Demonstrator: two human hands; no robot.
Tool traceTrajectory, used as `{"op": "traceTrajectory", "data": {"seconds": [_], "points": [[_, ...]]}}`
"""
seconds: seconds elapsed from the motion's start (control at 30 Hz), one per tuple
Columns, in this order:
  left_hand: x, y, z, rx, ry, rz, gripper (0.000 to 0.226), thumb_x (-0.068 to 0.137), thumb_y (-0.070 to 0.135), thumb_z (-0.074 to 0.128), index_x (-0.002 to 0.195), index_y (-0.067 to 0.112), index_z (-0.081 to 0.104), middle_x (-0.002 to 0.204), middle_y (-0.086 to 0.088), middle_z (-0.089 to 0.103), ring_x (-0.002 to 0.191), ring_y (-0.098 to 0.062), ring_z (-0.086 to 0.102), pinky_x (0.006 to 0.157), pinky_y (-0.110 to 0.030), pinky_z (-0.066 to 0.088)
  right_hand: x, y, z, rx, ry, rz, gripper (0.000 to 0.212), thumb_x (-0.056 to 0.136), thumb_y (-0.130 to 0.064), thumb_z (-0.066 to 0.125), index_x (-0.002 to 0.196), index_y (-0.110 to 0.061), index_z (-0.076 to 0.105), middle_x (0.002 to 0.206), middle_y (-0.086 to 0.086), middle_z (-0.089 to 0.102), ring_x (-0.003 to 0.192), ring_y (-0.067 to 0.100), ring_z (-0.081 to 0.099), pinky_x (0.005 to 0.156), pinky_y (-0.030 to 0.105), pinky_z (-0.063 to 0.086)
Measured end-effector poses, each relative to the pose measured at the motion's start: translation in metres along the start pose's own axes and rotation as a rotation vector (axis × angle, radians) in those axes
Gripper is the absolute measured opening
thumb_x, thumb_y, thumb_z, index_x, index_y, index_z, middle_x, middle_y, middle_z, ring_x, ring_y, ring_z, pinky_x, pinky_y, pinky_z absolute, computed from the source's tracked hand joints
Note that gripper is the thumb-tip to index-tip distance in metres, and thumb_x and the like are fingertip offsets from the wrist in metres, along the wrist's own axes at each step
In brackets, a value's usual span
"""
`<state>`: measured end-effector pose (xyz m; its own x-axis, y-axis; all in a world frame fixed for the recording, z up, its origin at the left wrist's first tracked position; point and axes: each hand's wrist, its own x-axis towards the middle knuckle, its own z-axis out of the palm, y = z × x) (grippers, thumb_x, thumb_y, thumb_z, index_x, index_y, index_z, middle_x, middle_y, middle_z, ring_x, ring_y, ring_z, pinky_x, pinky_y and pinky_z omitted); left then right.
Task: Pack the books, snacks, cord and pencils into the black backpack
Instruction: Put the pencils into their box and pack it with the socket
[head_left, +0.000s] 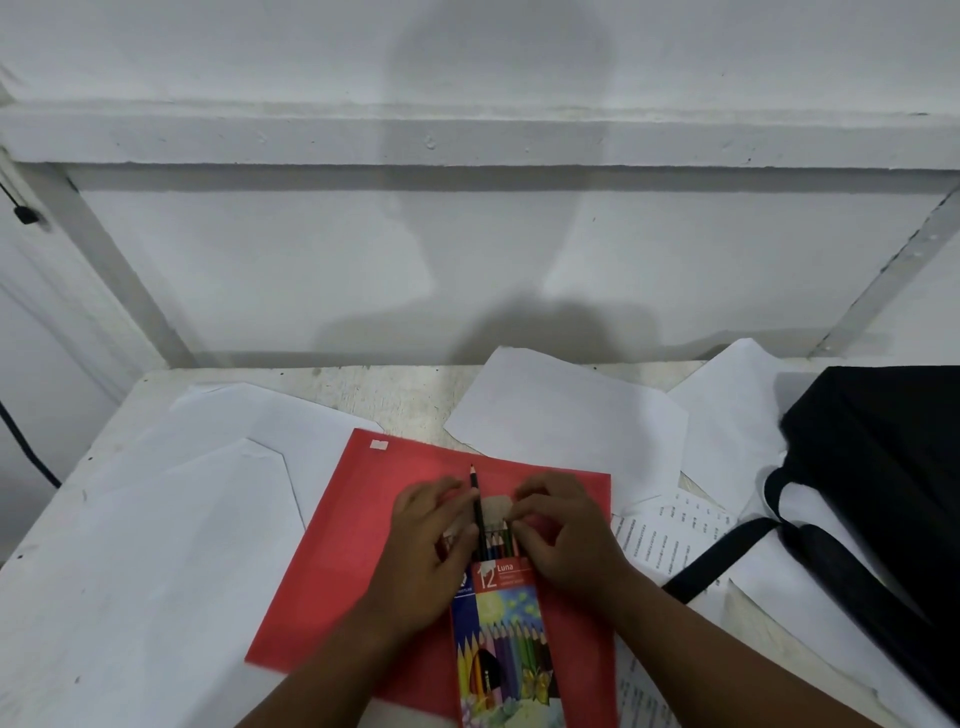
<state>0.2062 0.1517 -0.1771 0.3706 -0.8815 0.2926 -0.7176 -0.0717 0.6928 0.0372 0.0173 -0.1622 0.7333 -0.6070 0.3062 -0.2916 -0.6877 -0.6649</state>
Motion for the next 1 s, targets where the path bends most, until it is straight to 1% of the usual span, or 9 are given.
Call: {"op": "traceTrajectory", "data": {"seconds": [0.17, 0.33, 0.5, 0.57, 0.67, 0.7, 0.8, 0.87, 1.0], "points": [[0.0005, 0.0017, -0.0018, -0.055, 0.013, 0.05, 0.019, 0.087, 0.039, 0.064, 0.099, 0.03, 0.074, 0.13, 0.017, 0.057, 0.129, -0.008, 0.042, 0.105, -0.018, 0.028, 0.0013, 0.0002, 0.0014, 0.006, 0.019, -0.015, 0.012, 0.082, -0.021, 0.073, 0.094, -0.019, 0.075, 0.1, -0.009, 0.063, 0.102, 0.006, 0.054, 0.088, 0.016, 0.042], [0.0, -0.0008, 0.0002, -0.023, 0.028, 0.0, 0.035, 0.087, 0.043, 0.062, 0.117, 0.029, 0.071, 0.134, 0.014, 0.056, 0.129, -0.01, 0.041, 0.105, -0.019, 0.027, 0.0015, -0.0002, 0.0012, -0.006, 0.011, -0.026, 0.018, 0.077, -0.025, 0.077, 0.095, -0.02, 0.076, 0.1, -0.01, 0.063, 0.102, 0.006, 0.054, 0.088, 0.016, 0.042], [-0.0003, 0.0019, -0.0023, -0.071, 0.01, 0.025, 0.008, 0.08, 0.03, 0.072, 0.088, 0.03, 0.072, 0.131, 0.017, 0.056, 0.13, -0.008, 0.041, 0.104, -0.021, 0.032, 0.0009, -0.0007, -0.001, -0.006, -0.005, -0.017, 0.027, 0.073, -0.029, 0.078, 0.097, -0.02, 0.074, 0.102, -0.009, 0.063, 0.104, 0.006, 0.053, 0.09, 0.014, 0.04], [-0.0015, 0.0008, -0.0028, -0.066, 0.014, 0.005, 0.019, 0.079, 0.03, 0.073, 0.098, 0.03, 0.073, 0.13, 0.019, 0.056, 0.13, -0.006, 0.041, 0.104, -0.02, 0.032, 0.0003, -0.0012, -0.0015, -0.014, -0.005, -0.004, 0.03, 0.075, -0.032, 0.076, 0.102, -0.02, 0.073, 0.105, -0.01, 0.062, 0.106, 0.004, 0.052, 0.092, 0.012, 0.038], [-0.0022, 0.0014, -0.0024, -0.031, -0.011, -0.012, 0.04, 0.082, 0.034, 0.074, 0.121, 0.035, 0.067, 0.137, 0.022, 0.051, 0.135, -0.001, 0.033, 0.107, -0.014, 0.022, 0.0002, -0.0031, -0.0018, -0.043, 0.001, -0.012, 0.036, 0.079, -0.035, 0.073, 0.111, -0.02, 0.069, 0.11, -0.01, 0.063, 0.108, 0.003, 0.051, 0.096, 0.01, 0.035], [-0.0018, 0.0015, -0.0021, -0.024, -0.019, -0.003, 0.04, 0.082, 0.034, 0.074, 0.122, 0.035, 0.068, 0.138, 0.022, 0.051, 0.135, -0.001, 0.032, 0.107, -0.012, 0.021, 0.0001, -0.0036, -0.0019, -0.047, 0.004, -0.012, 0.037, 0.079, -0.034, 0.073, 0.112, -0.019, 0.069, 0.111, -0.009, 0.064, 0.108, 0.002, 0.05, 0.096, 0.009, 0.034], [-0.0005, 0.0026, -0.0034, -0.021, -0.018, 0.031, 0.025, 0.082, 0.039, 0.071, 0.105, 0.03, 0.073, 0.132, 0.02, 0.055, 0.131, -0.004, 0.037, 0.104, -0.013, 0.025, 0.0001, -0.0036, -0.0017, -0.059, 0.003, -0.001, 0.036, 0.079, -0.031, 0.075, 0.113, -0.017, 0.07, 0.112, -0.007, 0.065, 0.108, 0.001, 0.048, 0.095, 0.006, 0.031], [0.0003, 0.0041, -0.0039, -0.026, -0.006, 0.033, 0.024, 0.082, 0.044, 0.069, 0.098, 0.028, 0.074, 0.127, 0.018, 0.058, 0.128, -0.005, 0.041, 0.102, -0.013, 0.028, -0.0003, -0.0028, -0.0012, -0.069, -0.008, 0.004, 0.037, 0.079, -0.033, 0.074, 0.113, -0.018, 0.07, 0.113, -0.006, 0.065, 0.109, 0.003, 0.049, 0.095, 0.008, 0.031], [0.0006, 0.005, -0.003, -0.037, 0.017, -0.056, 0.04, 0.08, 0.053, 0.066, 0.111, 0.029, 0.071, 0.126, 0.018, 0.058, 0.127, -0.001, 0.04, 0.102, -0.011, 0.026, -0.0002, -0.0011, -0.0001, -0.081, -0.023, 0.009, 0.042, 0.08, -0.036, 0.075, 0.116, -0.018, 0.068, 0.115, -0.006, 0.065, 0.11, 0.003, 0.05, 0.096, 0.008, 0.03]]}}
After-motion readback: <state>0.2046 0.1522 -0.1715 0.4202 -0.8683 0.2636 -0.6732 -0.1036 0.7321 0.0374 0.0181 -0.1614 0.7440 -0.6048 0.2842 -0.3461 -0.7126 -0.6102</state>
